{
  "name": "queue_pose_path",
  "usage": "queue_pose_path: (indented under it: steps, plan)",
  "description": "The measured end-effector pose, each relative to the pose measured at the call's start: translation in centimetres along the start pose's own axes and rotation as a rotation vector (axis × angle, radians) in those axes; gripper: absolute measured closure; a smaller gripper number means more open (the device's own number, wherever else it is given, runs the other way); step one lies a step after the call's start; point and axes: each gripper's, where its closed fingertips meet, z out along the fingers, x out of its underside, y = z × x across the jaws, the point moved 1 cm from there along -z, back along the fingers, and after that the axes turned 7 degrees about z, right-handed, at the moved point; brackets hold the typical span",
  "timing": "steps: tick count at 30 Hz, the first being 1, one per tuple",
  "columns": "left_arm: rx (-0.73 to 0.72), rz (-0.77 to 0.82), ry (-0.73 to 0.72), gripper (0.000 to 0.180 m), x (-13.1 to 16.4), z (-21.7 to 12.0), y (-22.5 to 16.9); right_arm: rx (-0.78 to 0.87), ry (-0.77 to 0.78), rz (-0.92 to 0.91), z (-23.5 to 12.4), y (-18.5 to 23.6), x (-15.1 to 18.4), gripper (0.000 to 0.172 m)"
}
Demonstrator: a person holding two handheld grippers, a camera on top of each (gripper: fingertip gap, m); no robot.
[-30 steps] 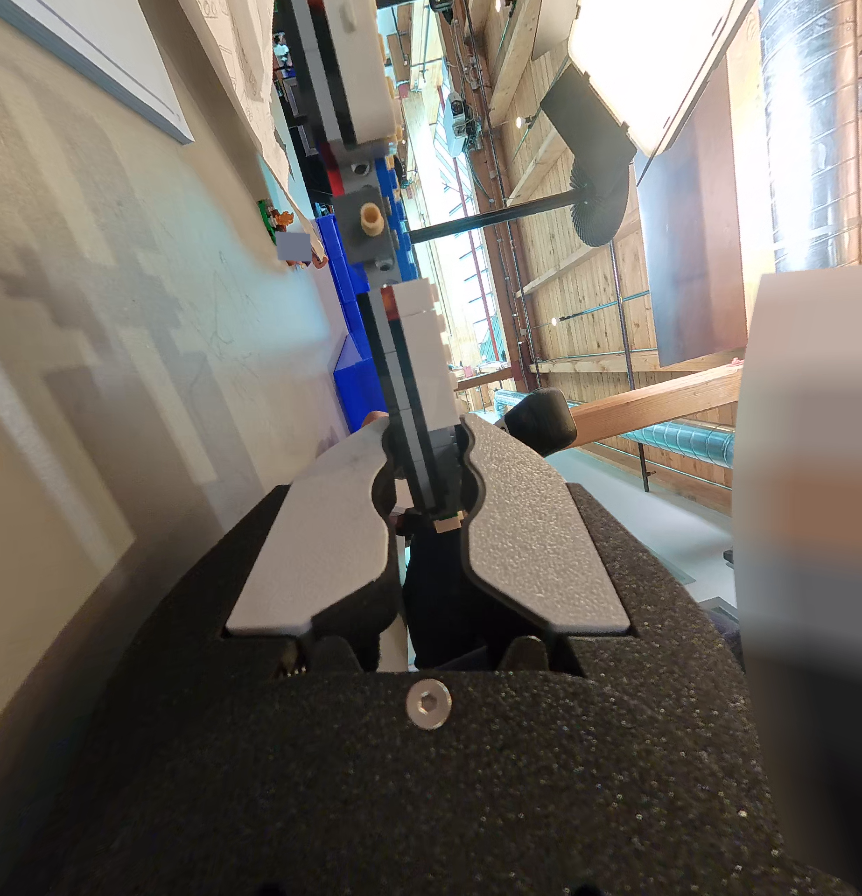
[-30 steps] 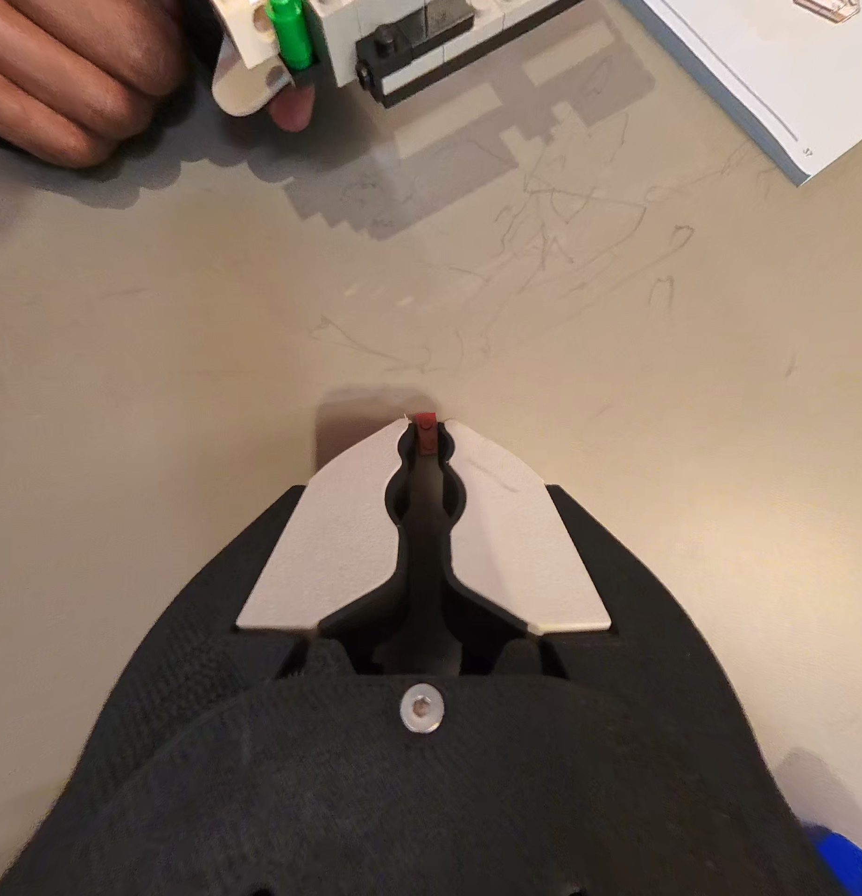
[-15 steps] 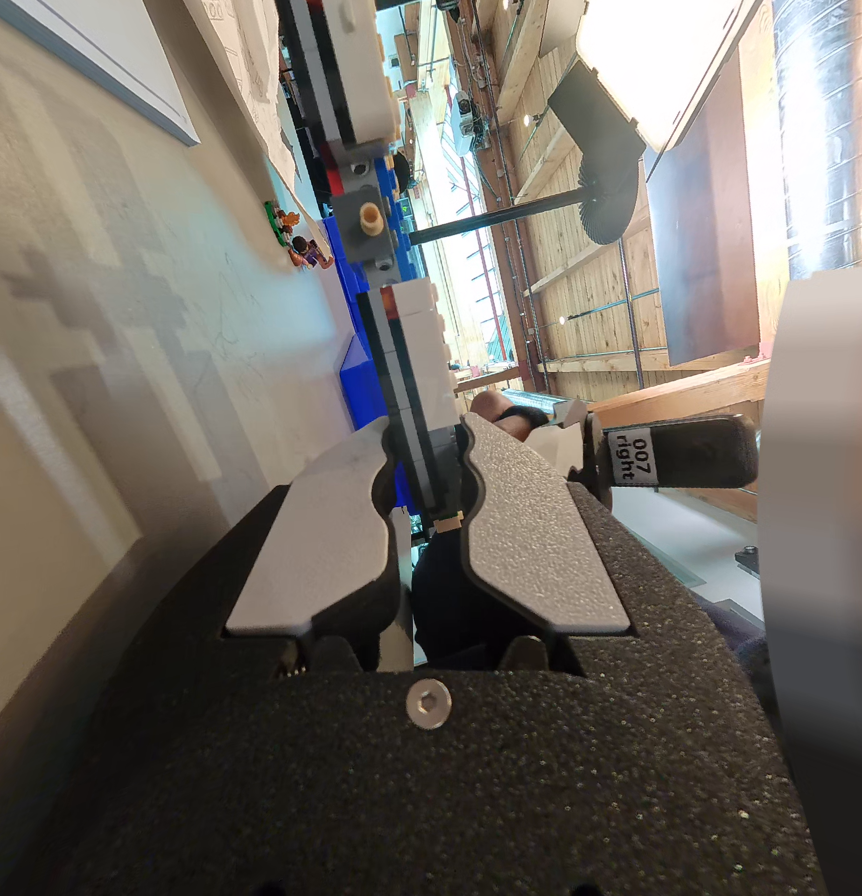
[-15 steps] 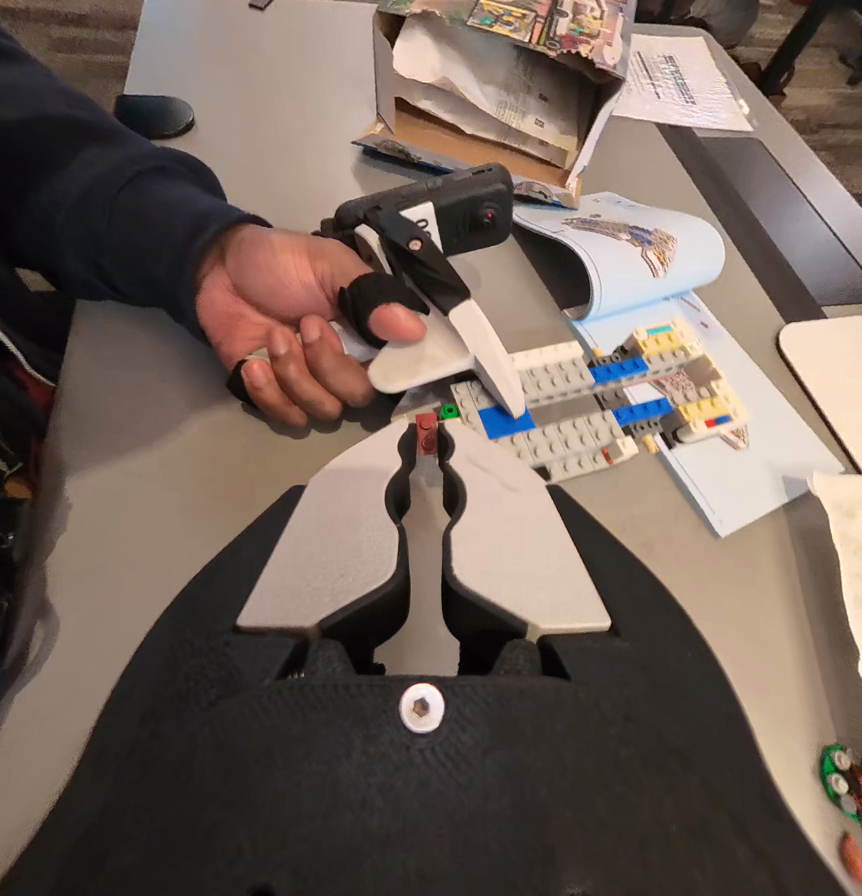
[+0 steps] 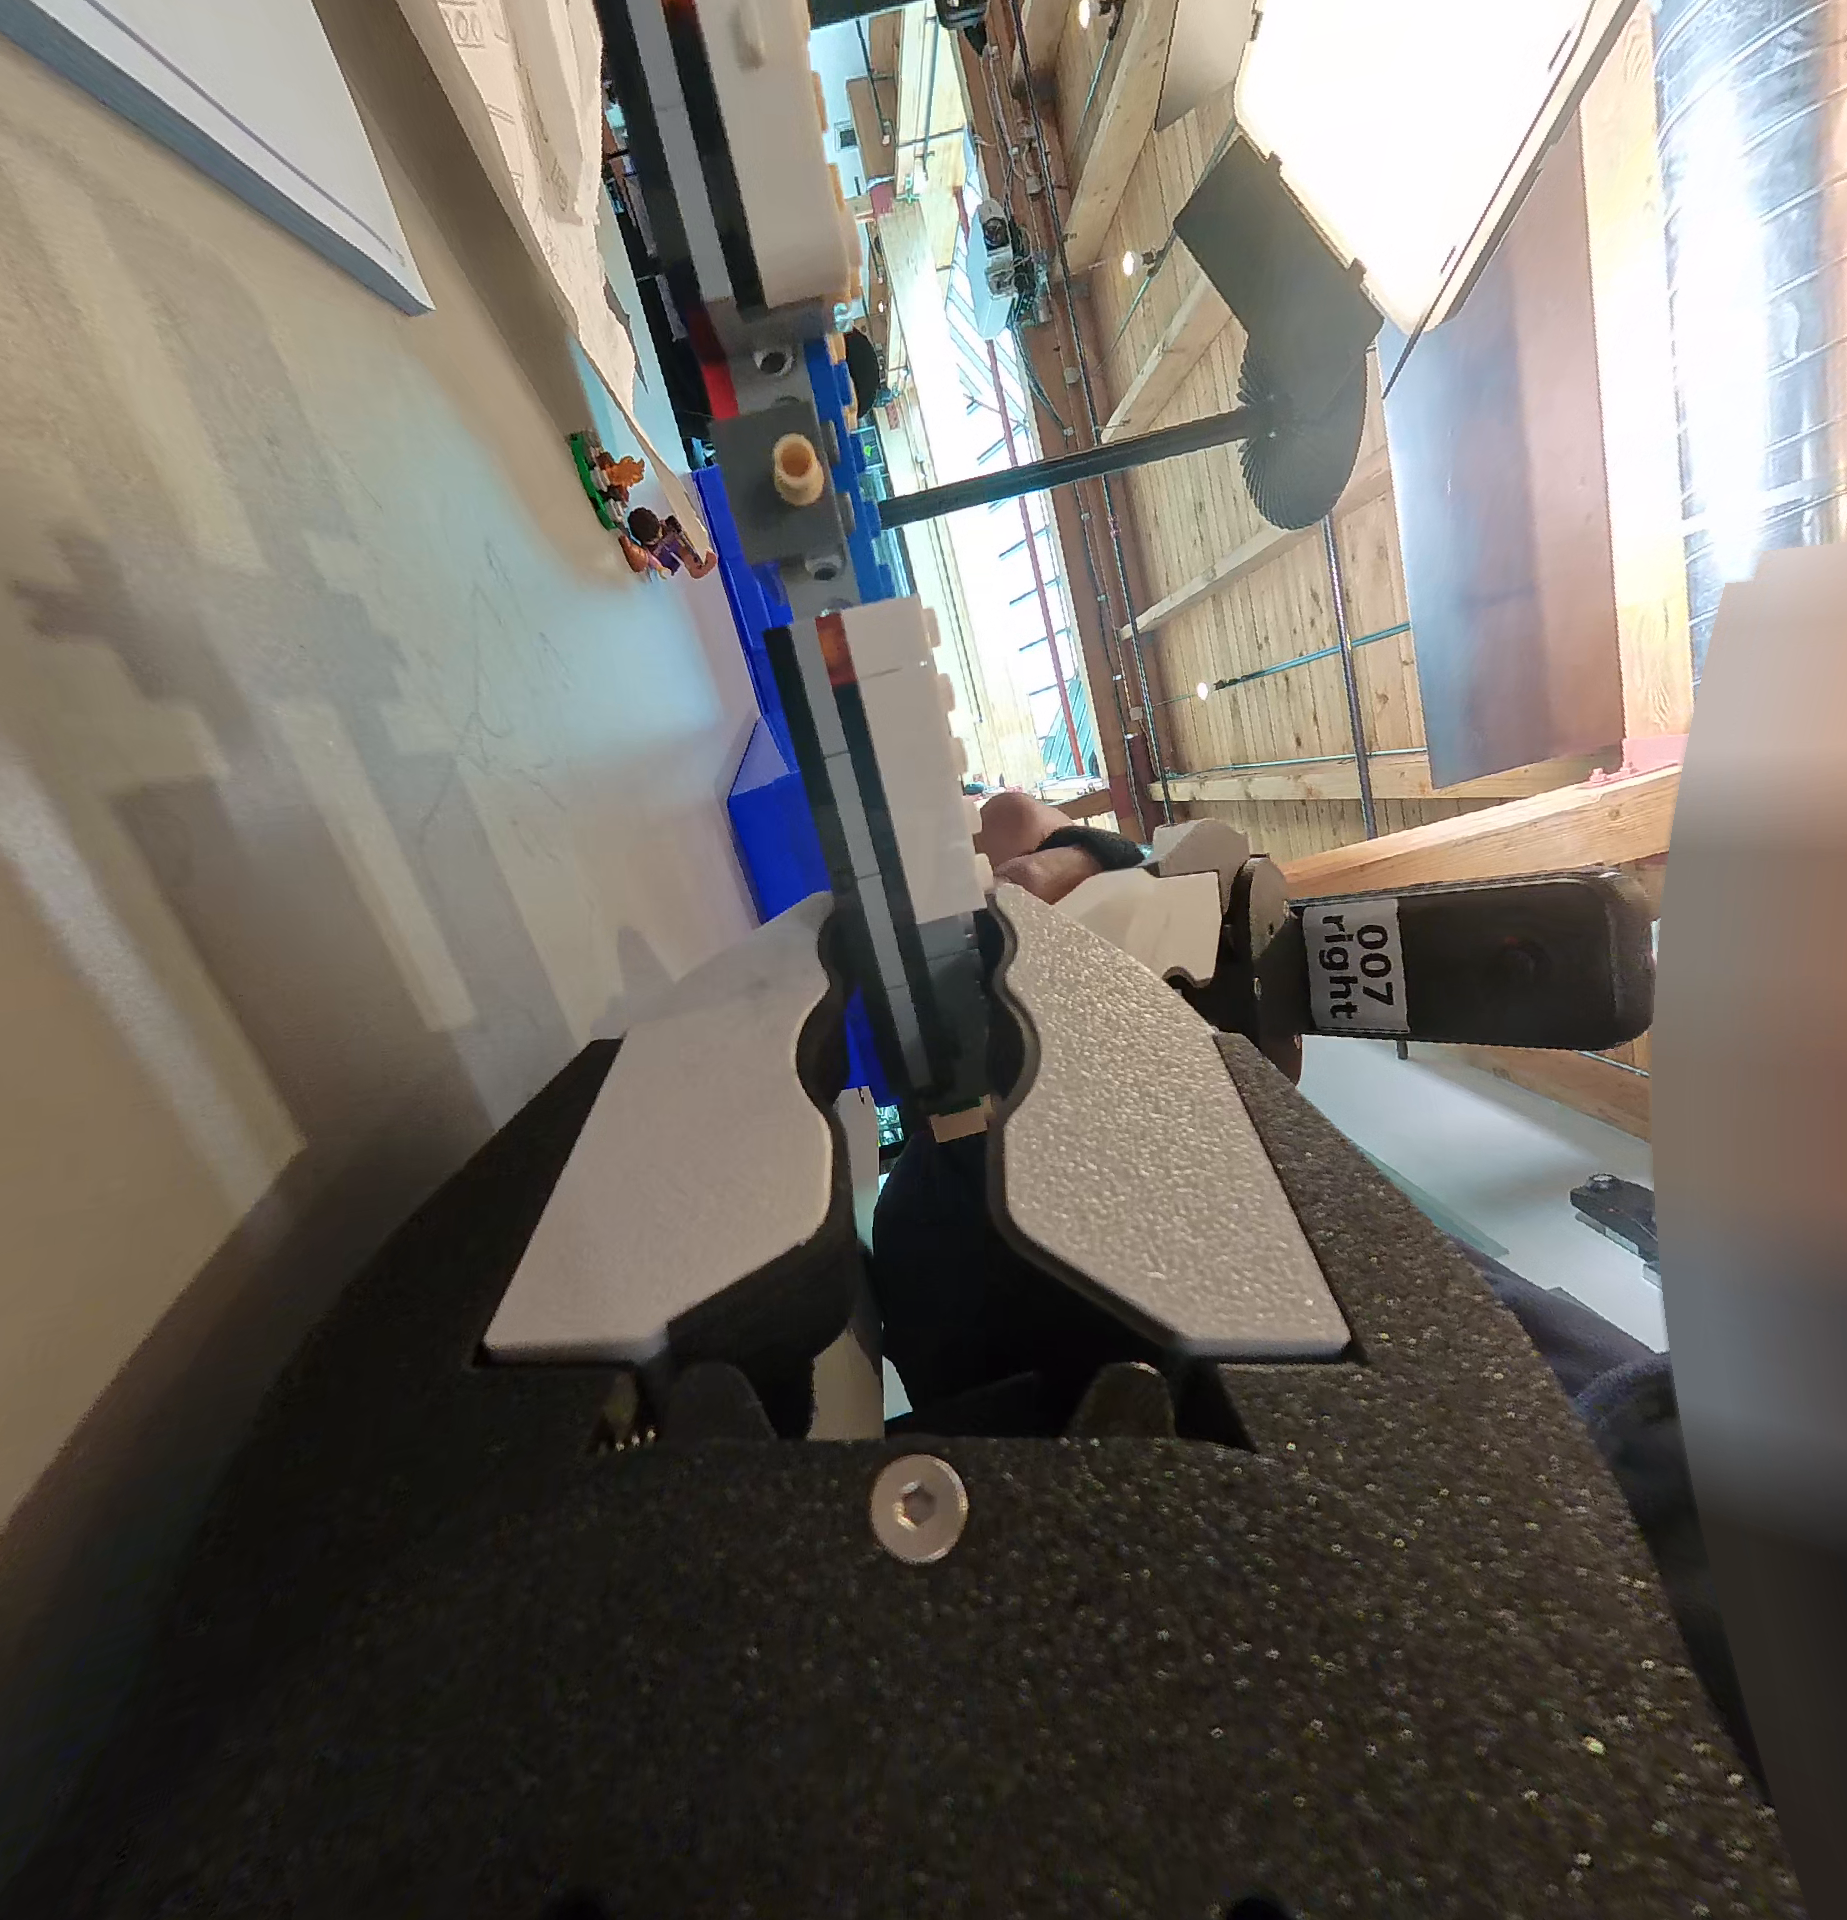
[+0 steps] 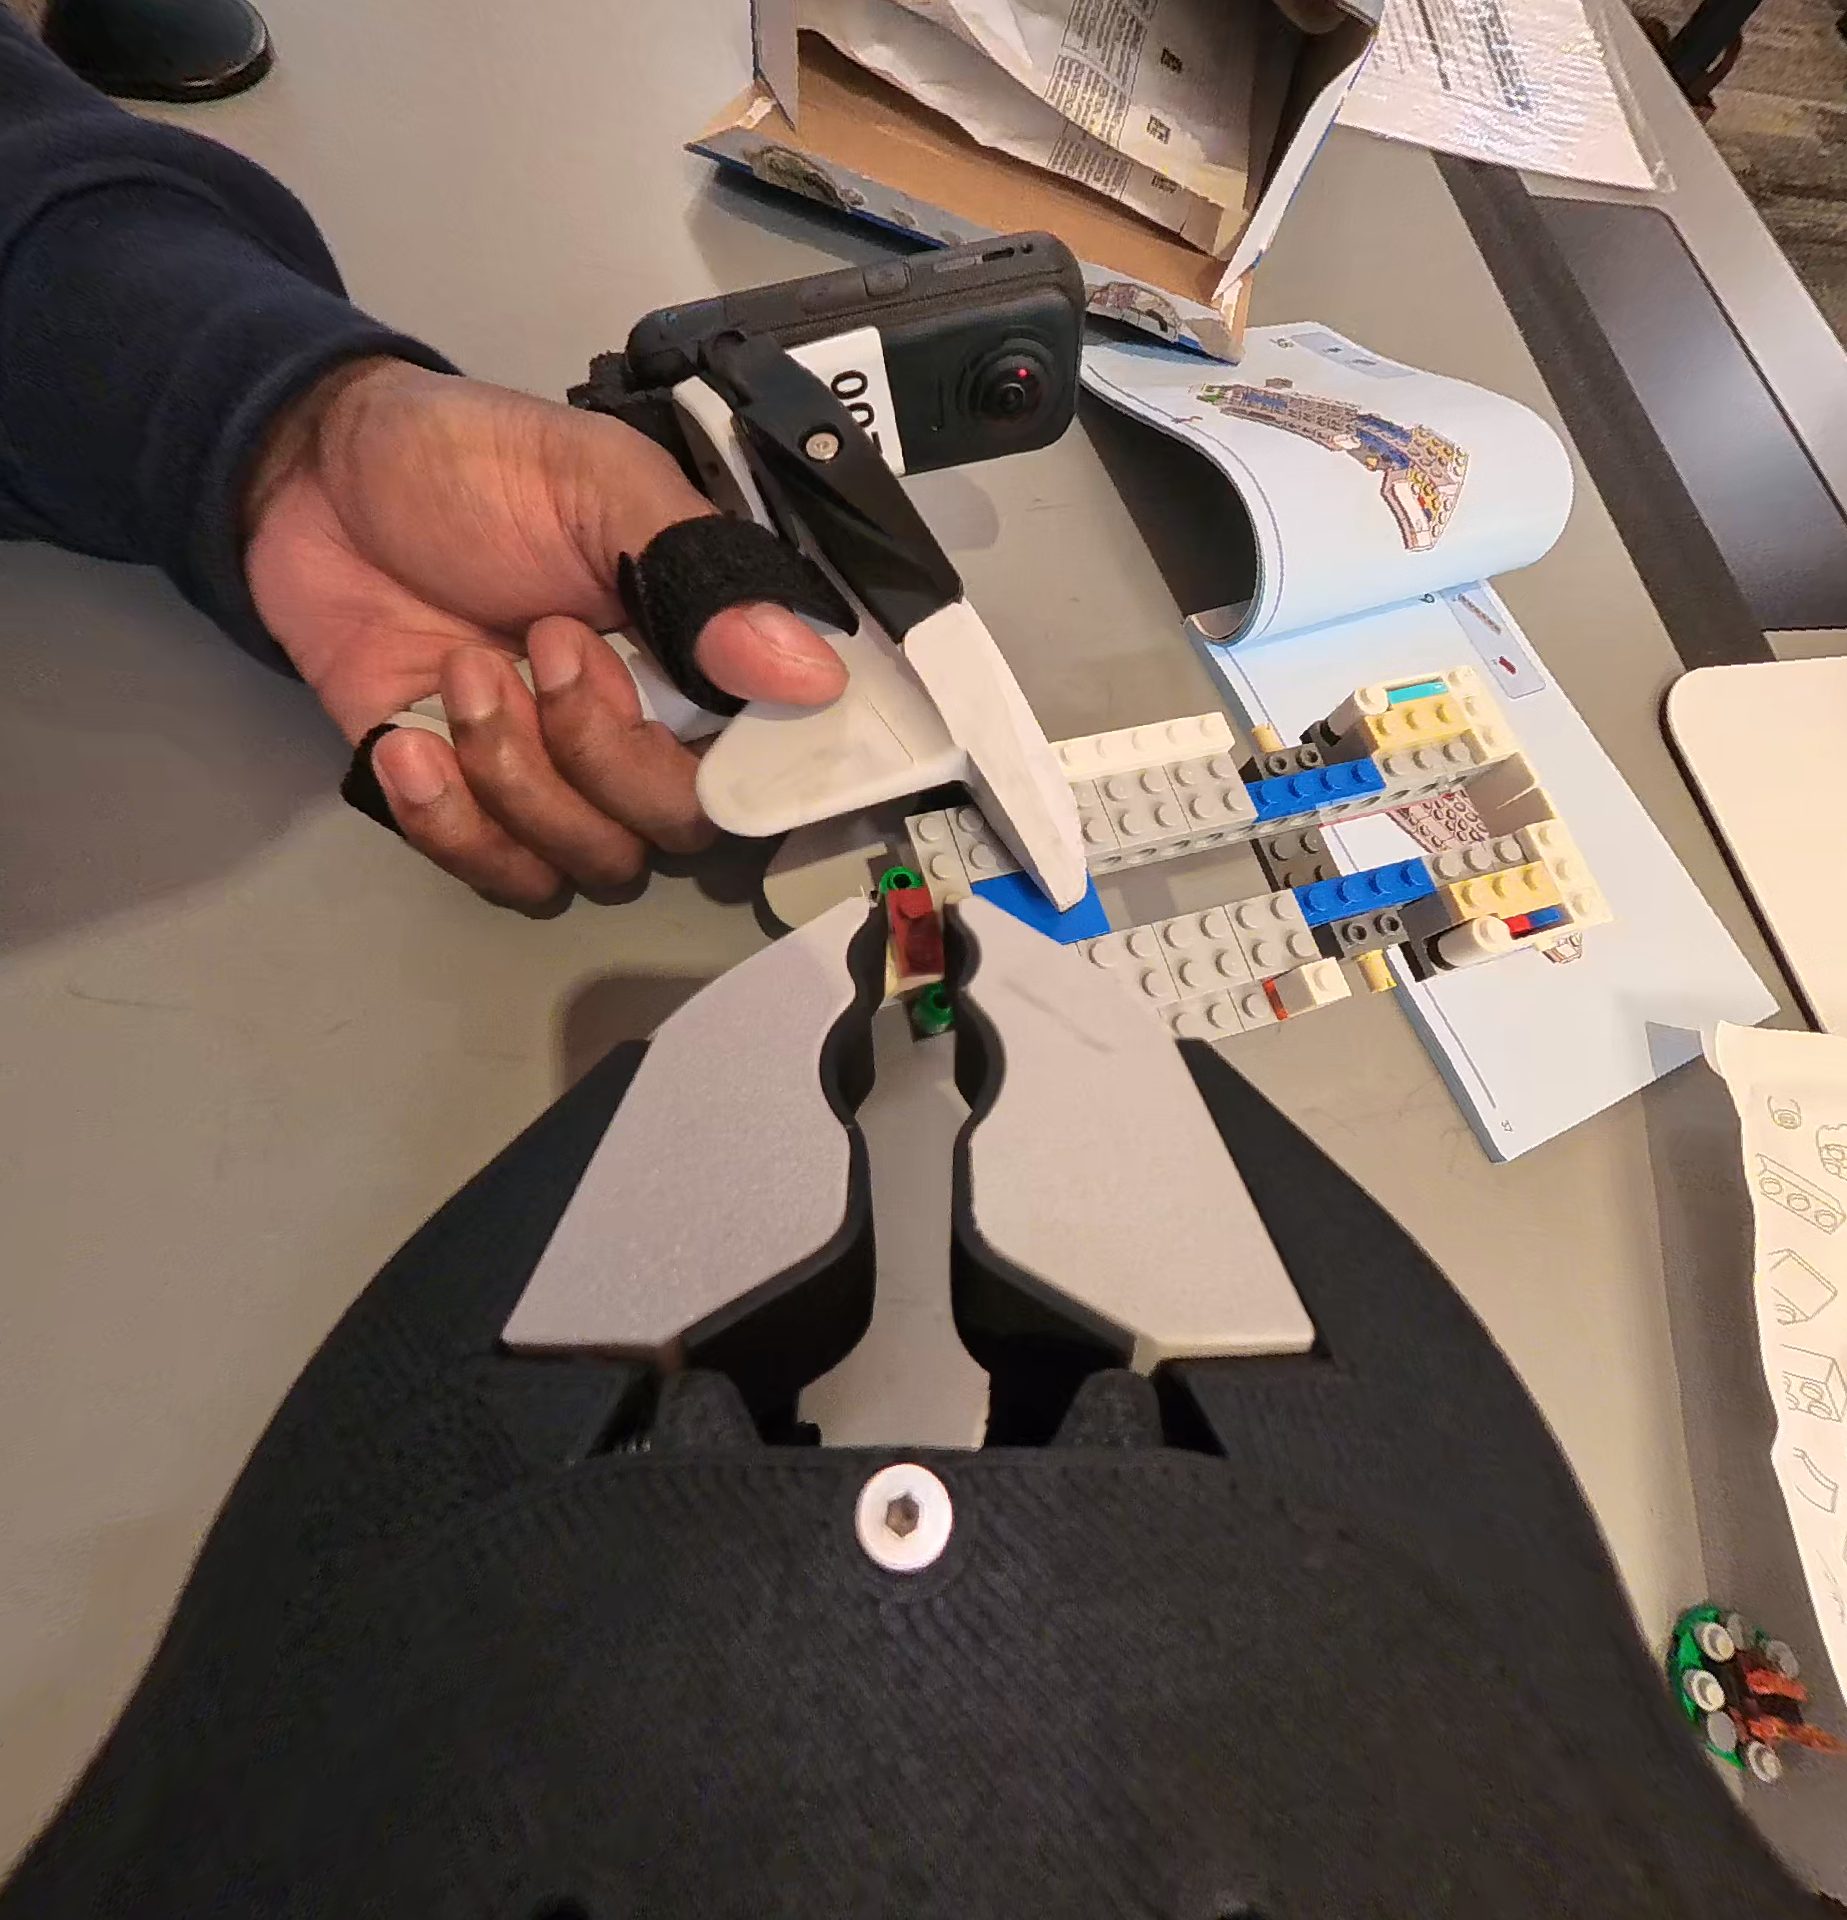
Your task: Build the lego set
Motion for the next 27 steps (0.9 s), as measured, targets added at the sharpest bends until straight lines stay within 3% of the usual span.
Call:
queue_pose_path:
  steps: [10,16,27]
  plan:
    - [0.001,-0.008,-0.009,0.159,-0.1,-0.1,0.1,0.027,-0.080,-0.054,-0.8,0.4,-0.4,0.156]
    - [-0.001,-0.009,-0.010,0.158,-0.2,-0.1,0.1,0.176,-0.129,-0.295,-1.2,1.4,0.6,0.147]
    - [-0.010,0.002,-0.010,0.159,-0.1,0.0,0.1,0.504,-0.059,-0.699,0.1,1.2,1.0,0.145]
